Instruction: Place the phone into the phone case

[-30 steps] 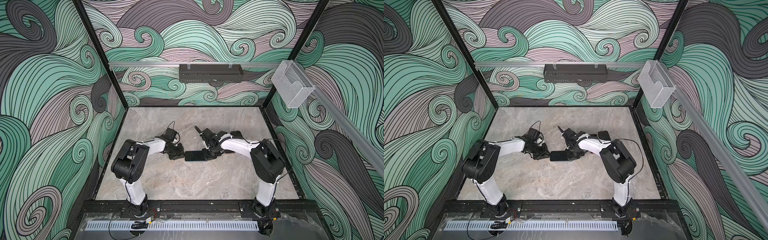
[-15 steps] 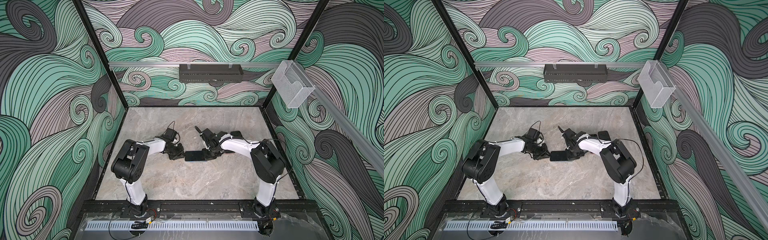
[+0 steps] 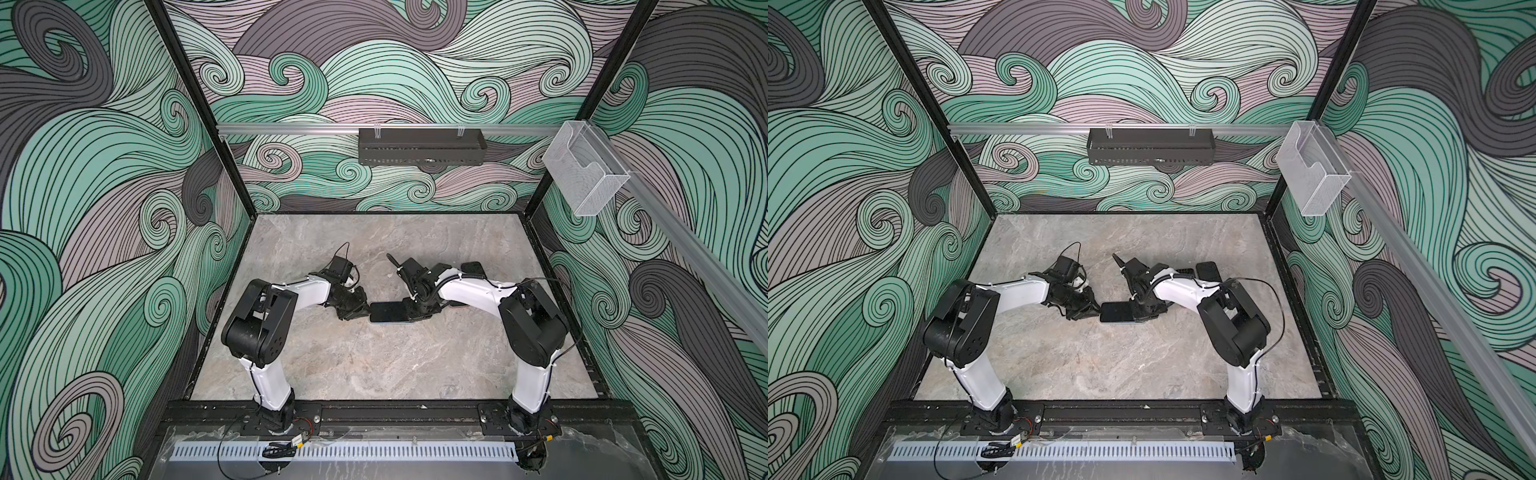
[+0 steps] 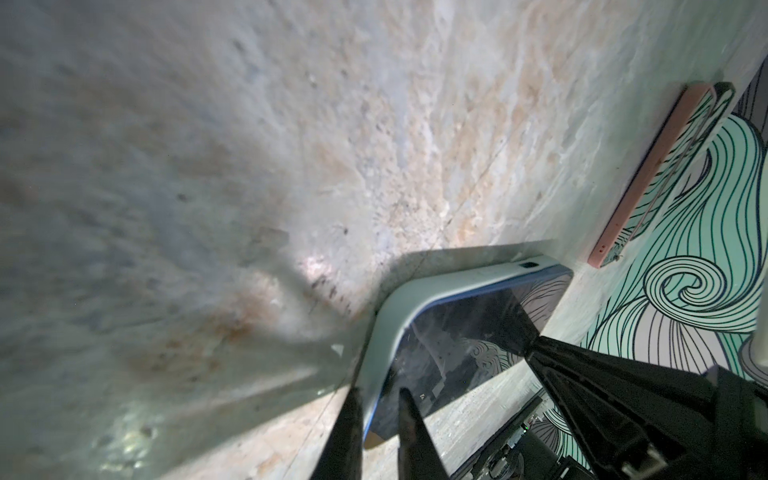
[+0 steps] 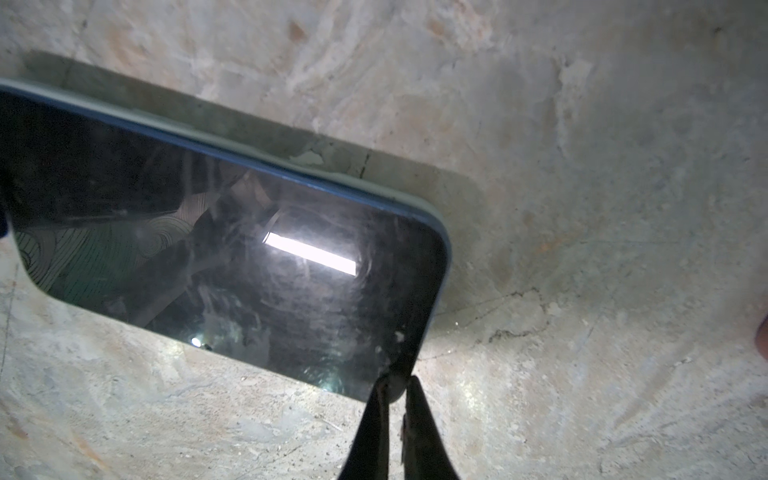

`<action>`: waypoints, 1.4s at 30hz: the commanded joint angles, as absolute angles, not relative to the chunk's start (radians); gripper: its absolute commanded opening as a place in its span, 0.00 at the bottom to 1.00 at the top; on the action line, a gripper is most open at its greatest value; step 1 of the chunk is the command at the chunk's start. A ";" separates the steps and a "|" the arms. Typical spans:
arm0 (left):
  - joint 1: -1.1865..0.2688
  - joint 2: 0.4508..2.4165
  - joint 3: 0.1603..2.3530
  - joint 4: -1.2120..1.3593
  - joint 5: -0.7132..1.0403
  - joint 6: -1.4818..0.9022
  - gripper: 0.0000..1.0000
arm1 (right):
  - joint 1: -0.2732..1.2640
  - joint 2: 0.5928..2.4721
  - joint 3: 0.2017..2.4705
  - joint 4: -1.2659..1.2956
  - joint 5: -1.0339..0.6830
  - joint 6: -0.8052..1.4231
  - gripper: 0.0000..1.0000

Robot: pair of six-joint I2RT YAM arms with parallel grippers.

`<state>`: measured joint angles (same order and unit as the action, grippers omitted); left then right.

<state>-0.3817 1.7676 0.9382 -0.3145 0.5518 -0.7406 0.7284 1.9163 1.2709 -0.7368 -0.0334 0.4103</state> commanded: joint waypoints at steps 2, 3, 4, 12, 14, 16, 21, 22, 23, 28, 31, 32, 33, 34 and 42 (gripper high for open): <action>-0.380 1.741 0.962 -0.320 0.598 -0.726 0.18 | 0.751 2.110 1.176 -0.744 0.022 0.432 0.10; -0.379 1.741 0.962 -0.319 0.600 -0.727 0.18 | 0.753 2.114 1.177 -0.743 0.023 0.434 0.10; -0.379 1.743 0.962 -0.319 0.600 -0.727 0.18 | 0.755 2.119 1.179 -0.741 0.024 0.435 0.10; -0.378 1.755 0.951 -0.313 0.600 -0.726 0.18 | 0.758 2.155 1.182 -0.729 0.021 0.439 0.10; -0.377 1.759 0.945 -0.308 0.598 -0.727 0.18 | 0.758 2.161 1.181 -0.727 0.023 0.440 0.10; -0.378 1.761 0.943 -0.308 0.596 -0.727 0.18 | 0.760 2.168 1.178 -0.723 0.024 0.440 0.10; -0.376 1.756 0.943 -0.323 0.579 -0.721 0.18 | 0.765 2.192 1.178 -0.719 0.025 0.443 0.10; -0.376 1.754 0.943 -0.331 0.572 -0.718 0.18 | 0.766 2.196 1.178 -0.716 0.024 0.445 0.10; -0.377 1.754 0.945 -0.338 0.566 -0.715 0.18 | 0.768 2.201 1.178 -0.715 0.024 0.445 0.10; -0.376 1.748 0.943 -0.357 0.546 -0.704 0.18 | 0.772 2.213 1.174 -0.709 0.026 0.449 0.10; -0.376 1.749 0.943 -0.356 0.547 -0.704 0.18 | 0.773 2.218 1.171 -0.706 0.026 0.450 0.10; -0.375 1.749 0.942 -0.357 0.546 -0.704 0.18 | 0.772 2.221 1.170 -0.707 0.027 0.451 0.10; -0.375 1.749 0.943 -0.356 0.546 -0.704 0.18 | 0.772 2.224 1.170 -0.705 0.026 0.452 0.10; -0.375 1.749 0.943 -0.356 0.546 -0.704 0.18 | 0.772 2.225 1.171 -0.704 0.026 0.453 0.10; -0.376 1.749 0.945 -0.362 0.537 -0.705 0.18 | 0.772 2.242 1.166 -0.692 0.030 0.451 0.10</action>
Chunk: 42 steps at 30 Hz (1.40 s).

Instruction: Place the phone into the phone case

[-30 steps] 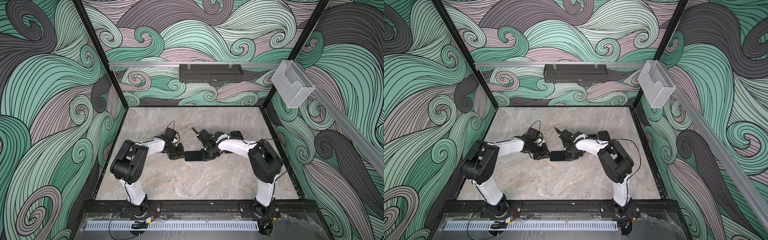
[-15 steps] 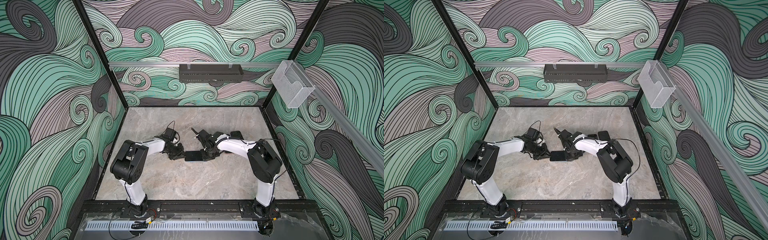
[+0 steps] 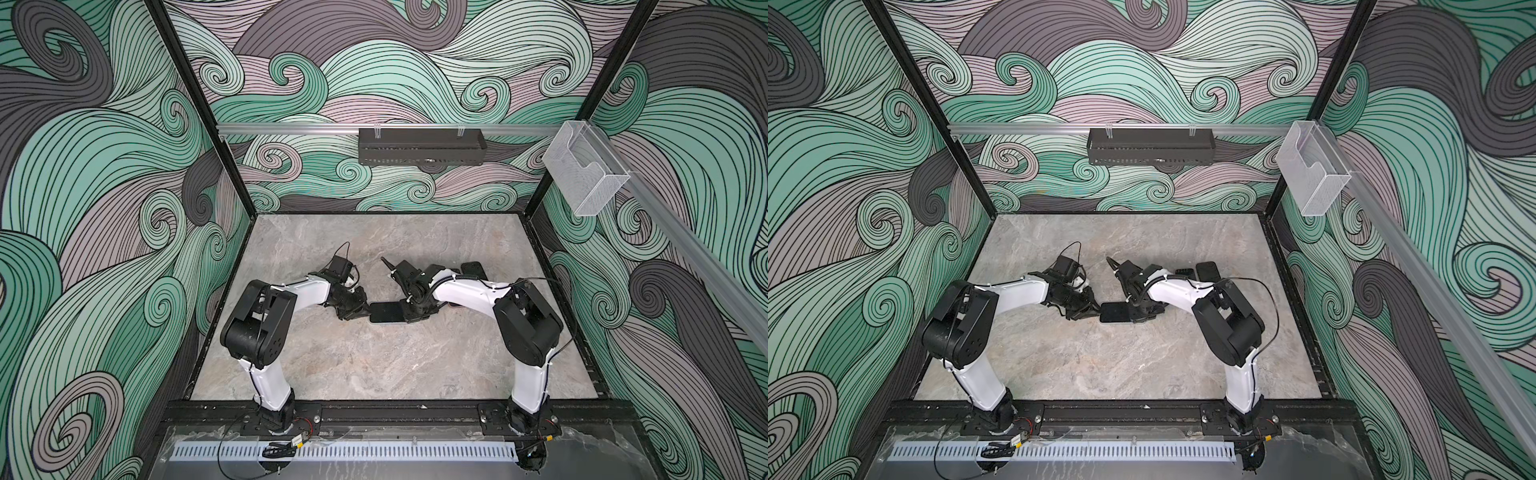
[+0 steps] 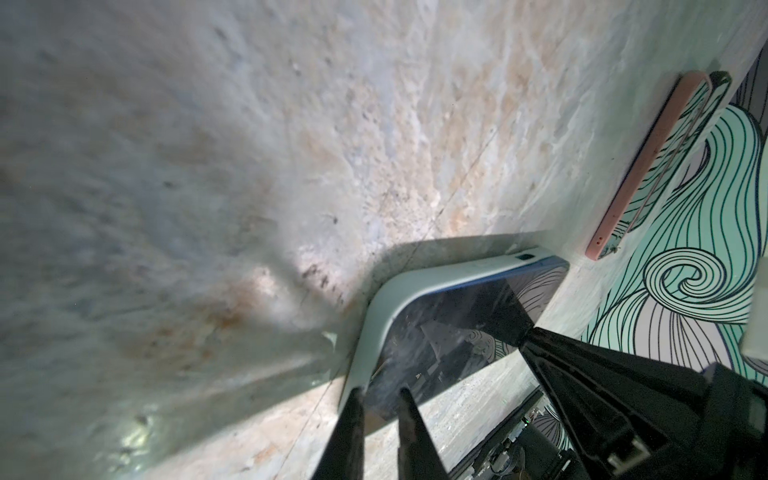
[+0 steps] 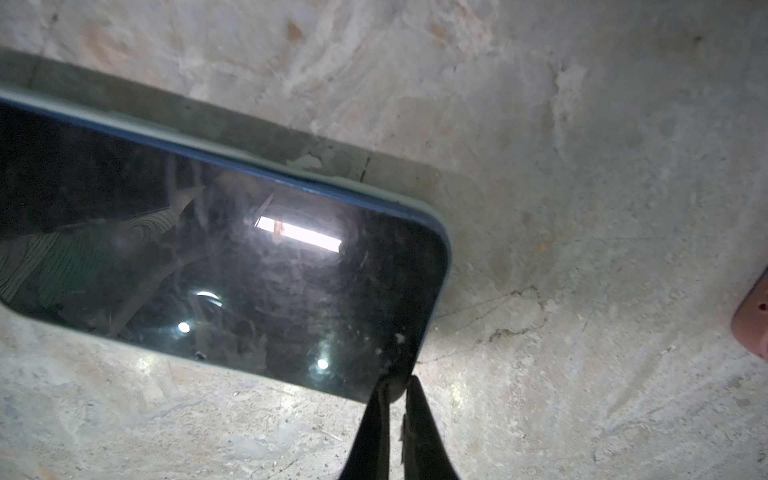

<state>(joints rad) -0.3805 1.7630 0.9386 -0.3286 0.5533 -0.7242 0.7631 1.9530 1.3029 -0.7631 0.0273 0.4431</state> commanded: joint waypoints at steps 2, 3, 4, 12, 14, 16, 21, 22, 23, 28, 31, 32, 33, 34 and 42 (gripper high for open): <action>-0.375 1.749 0.946 -0.363 0.535 -0.707 0.18 | 0.772 2.244 1.165 -0.691 0.032 0.452 0.10; -0.375 1.750 0.946 -0.363 0.533 -0.709 0.18 | 0.772 2.247 1.165 -0.690 0.032 0.453 0.10; -0.375 1.750 0.948 -0.368 0.531 -0.709 0.18 | 0.773 2.250 1.165 -0.689 0.031 0.454 0.10; -0.375 1.749 0.958 -0.382 0.522 -0.706 0.18 | 0.772 2.256 1.157 -0.675 0.030 0.472 0.10; -0.374 1.747 0.960 -0.385 0.521 -0.705 0.18 | 0.772 2.259 1.156 -0.672 0.033 0.476 0.10; -0.375 1.745 0.960 -0.386 0.522 -0.706 0.18 | 0.772 2.261 1.155 -0.672 0.036 0.479 0.10; -0.375 1.738 0.959 -0.389 0.520 -0.705 0.18 | 0.773 2.271 1.154 -0.672 0.042 0.483 0.10; -0.376 1.738 0.959 -0.390 0.520 -0.705 0.18 | 0.772 2.272 1.154 -0.673 0.044 0.484 0.10; -0.375 1.736 0.959 -0.389 0.520 -0.706 0.18 | 0.772 2.274 1.154 -0.672 0.044 0.484 0.10; -0.375 1.726 0.962 -0.387 0.520 -0.706 0.18 | 0.772 2.279 1.152 -0.672 0.052 0.491 0.10; -0.375 1.726 0.966 -0.387 0.519 -0.706 0.18 | 0.773 2.280 1.152 -0.675 0.060 0.496 0.10; -0.375 1.727 0.968 -0.387 0.520 -0.706 0.18 | 0.772 2.281 1.152 -0.676 0.061 0.498 0.10; -0.376 1.727 0.969 -0.386 0.522 -0.706 0.18 | 0.772 2.284 1.152 -0.677 0.063 0.498 0.10; -0.374 1.729 0.971 -0.387 0.522 -0.706 0.18 | 0.772 2.286 1.152 -0.677 0.064 0.499 0.10; -0.376 1.740 0.980 -0.372 0.525 -0.709 0.18 | 0.772 2.309 1.155 -0.676 0.066 0.503 0.11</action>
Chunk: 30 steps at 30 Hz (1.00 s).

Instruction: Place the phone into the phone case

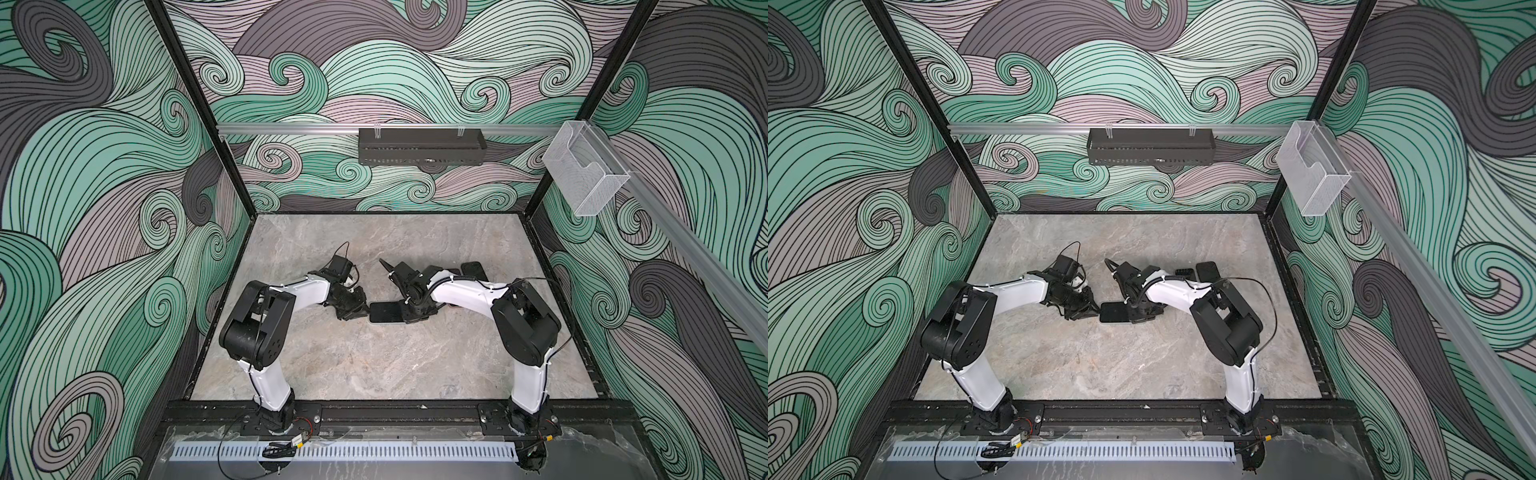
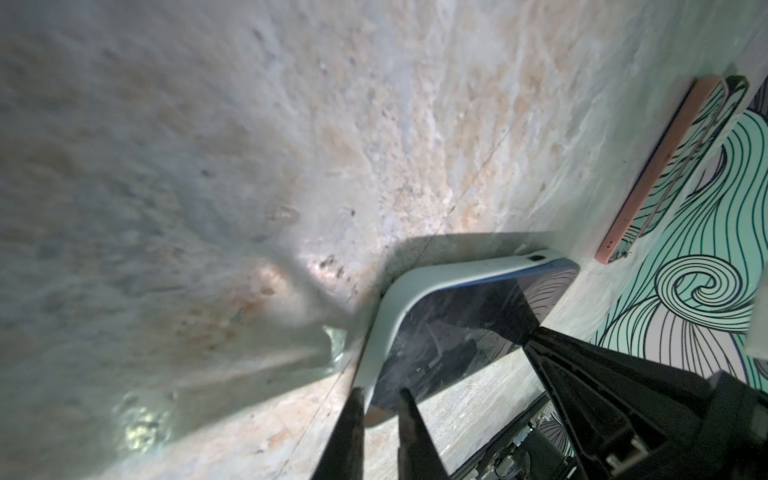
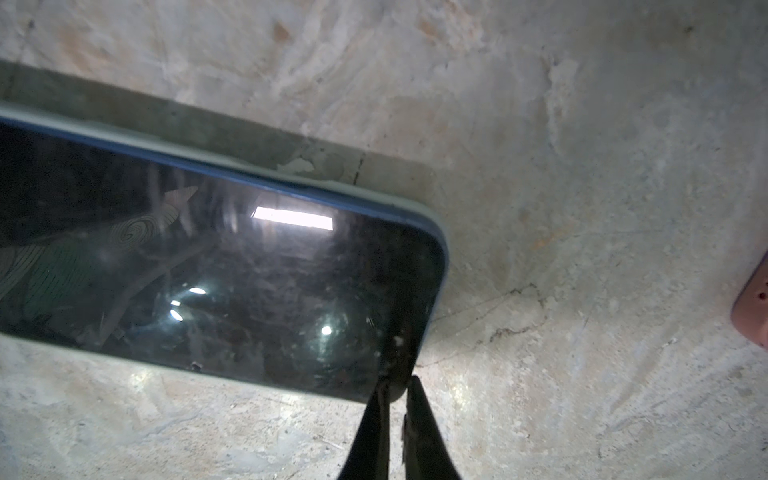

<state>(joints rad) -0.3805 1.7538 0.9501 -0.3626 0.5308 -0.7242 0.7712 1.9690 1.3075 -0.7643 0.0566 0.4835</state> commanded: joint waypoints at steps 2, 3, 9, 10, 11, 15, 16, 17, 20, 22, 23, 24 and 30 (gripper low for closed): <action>-0.376 1.744 0.983 -0.370 0.525 -0.709 0.18 | 0.773 2.313 1.158 -0.676 0.065 0.501 0.11; -0.376 1.746 0.983 -0.371 0.525 -0.708 0.18 | 0.772 2.316 1.160 -0.676 0.065 0.501 0.11; -0.376 1.761 0.985 -0.371 0.514 -0.710 0.18 | 0.772 2.326 1.165 -0.676 0.064 0.501 0.11; -0.376 1.763 0.985 -0.370 0.512 -0.710 0.18 | 0.772 2.327 1.165 -0.677 0.064 0.500 0.11; -0.376 1.764 0.985 -0.371 0.511 -0.710 0.18 | 0.772 2.329 1.167 -0.676 0.064 0.502 0.11; -0.377 1.774 0.984 -0.366 0.500 -0.709 0.19 | 0.773 2.337 1.168 -0.672 0.064 0.499 0.12; -0.378 1.777 0.983 -0.362 0.500 -0.709 0.19 | 0.773 2.339 1.169 -0.673 0.063 0.499 0.12; -0.378 1.781 0.983 -0.358 0.500 -0.710 0.19 | 0.772 2.340 1.170 -0.672 0.063 0.498 0.12; -0.380 1.788 0.983 -0.345 0.499 -0.710 0.19 | 0.773 2.334 1.168 -0.667 0.063 0.494 0.12; -0.382 1.795 0.989 -0.343 0.492 -0.711 0.19 | 0.773 2.321 1.162 -0.662 0.061 0.489 0.12; -0.382 1.798 0.991 -0.344 0.490 -0.710 0.19 | 0.772 2.312 1.161 -0.660 0.064 0.486 0.12; -0.382 1.801 0.994 -0.346 0.482 -0.710 0.19 | 0.773 2.304 1.158 -0.660 0.064 0.485 0.12; -0.384 1.800 1.005 -0.355 0.444 -0.709 0.19 | 0.774 2.259 1.155 -0.660 0.049 0.468 0.15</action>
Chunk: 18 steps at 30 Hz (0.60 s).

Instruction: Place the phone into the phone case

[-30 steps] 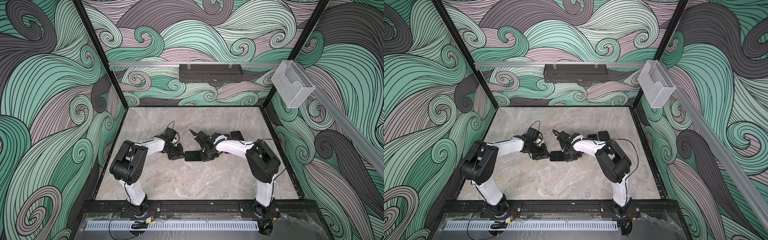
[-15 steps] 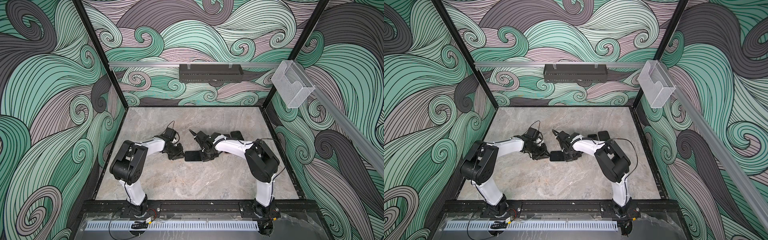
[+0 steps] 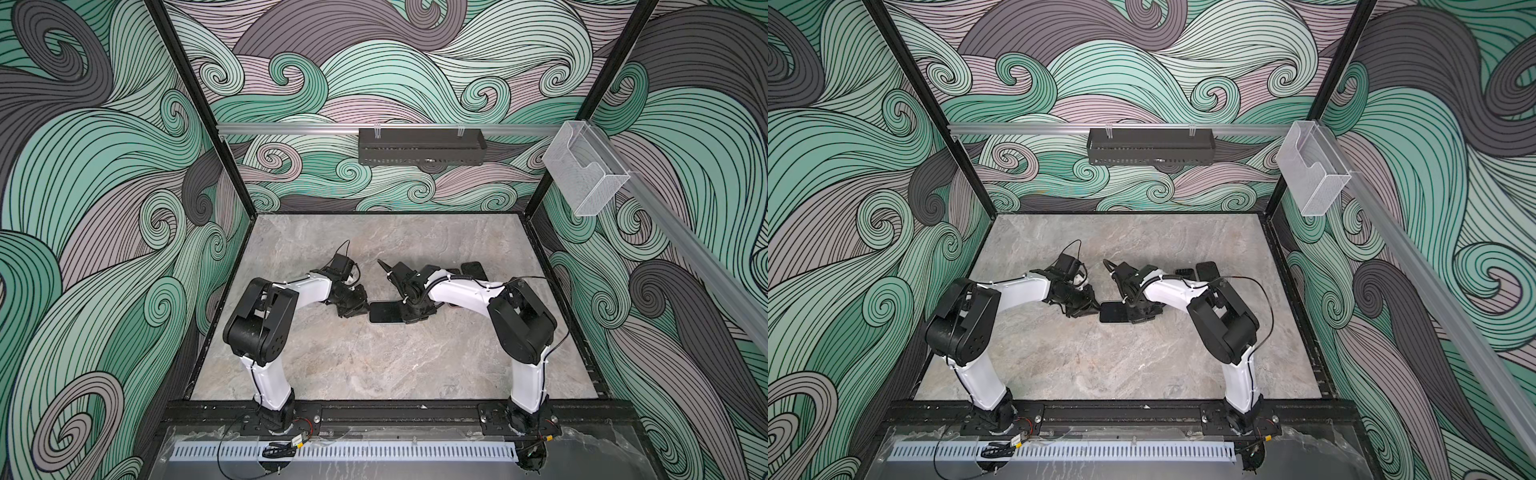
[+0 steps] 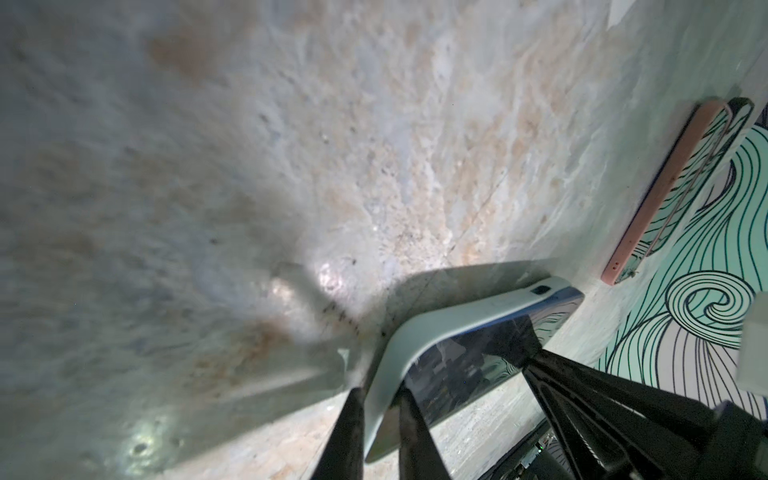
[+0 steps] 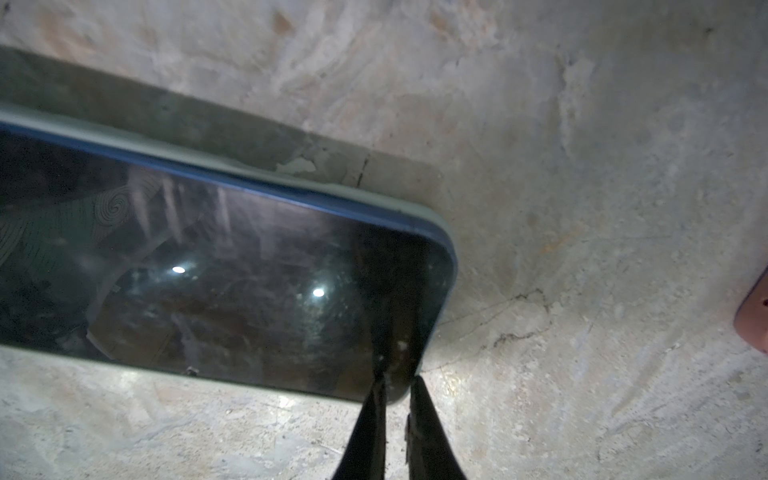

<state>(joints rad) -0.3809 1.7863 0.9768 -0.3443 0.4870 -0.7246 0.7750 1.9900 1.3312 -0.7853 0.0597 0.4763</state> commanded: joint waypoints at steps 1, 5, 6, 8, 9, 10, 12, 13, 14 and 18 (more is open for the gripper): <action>-0.384 1.801 1.008 -0.357 0.440 -0.707 0.19 | 0.774 2.247 1.155 -0.659 0.046 0.465 0.16; -0.383 1.813 1.017 -0.368 0.431 -0.703 0.19 | 0.773 2.189 1.167 -0.681 0.052 0.454 0.20; -0.384 1.815 1.017 -0.368 0.431 -0.703 0.19 | 0.773 2.176 1.175 -0.693 0.057 0.453 0.20; -0.386 1.818 1.014 -0.367 0.432 -0.703 0.19 | 0.774 2.158 1.189 -0.715 0.062 0.445 0.22; -0.385 1.818 1.014 -0.367 0.432 -0.702 0.19 | 0.774 2.147 1.194 -0.722 0.065 0.441 0.22; -0.386 1.817 1.011 -0.365 0.432 -0.702 0.19 | 0.774 2.134 1.200 -0.728 0.068 0.437 0.23; -0.387 1.815 1.009 -0.365 0.431 -0.702 0.19 | 0.773 2.107 1.208 -0.740 0.073 0.432 0.24; -0.388 1.812 1.007 -0.367 0.431 -0.702 0.19 | 0.773 2.093 1.214 -0.745 0.072 0.428 0.24; -0.388 1.811 1.005 -0.367 0.431 -0.703 0.18 | 0.773 2.078 1.220 -0.748 0.072 0.424 0.24; -0.387 1.808 1.002 -0.370 0.430 -0.699 0.18 | 0.770 2.020 1.243 -0.762 0.071 0.414 0.24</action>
<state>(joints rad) -0.3824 1.7973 0.9966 -0.3443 0.4603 -0.7185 0.7746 1.9392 1.3045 -0.7433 0.0532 0.4240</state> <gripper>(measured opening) 0.186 0.240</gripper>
